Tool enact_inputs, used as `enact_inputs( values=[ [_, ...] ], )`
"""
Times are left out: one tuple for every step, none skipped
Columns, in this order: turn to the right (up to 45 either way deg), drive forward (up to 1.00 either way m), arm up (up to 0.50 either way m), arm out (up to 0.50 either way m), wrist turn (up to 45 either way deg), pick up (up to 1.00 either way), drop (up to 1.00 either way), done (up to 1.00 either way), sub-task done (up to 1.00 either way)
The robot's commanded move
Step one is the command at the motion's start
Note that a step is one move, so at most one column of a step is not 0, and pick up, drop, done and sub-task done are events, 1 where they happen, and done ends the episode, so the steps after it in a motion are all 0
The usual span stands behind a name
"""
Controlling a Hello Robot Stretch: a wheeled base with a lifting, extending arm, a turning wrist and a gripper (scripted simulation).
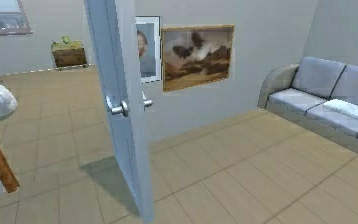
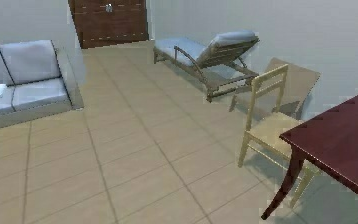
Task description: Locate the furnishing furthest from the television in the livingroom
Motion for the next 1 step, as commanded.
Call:
enact_inputs(
  values=[
    [-45.0, 0.00, 0.00, 0.00, 0.0, 0.00, 0.00, 0.00, 0.00]
  ],
)
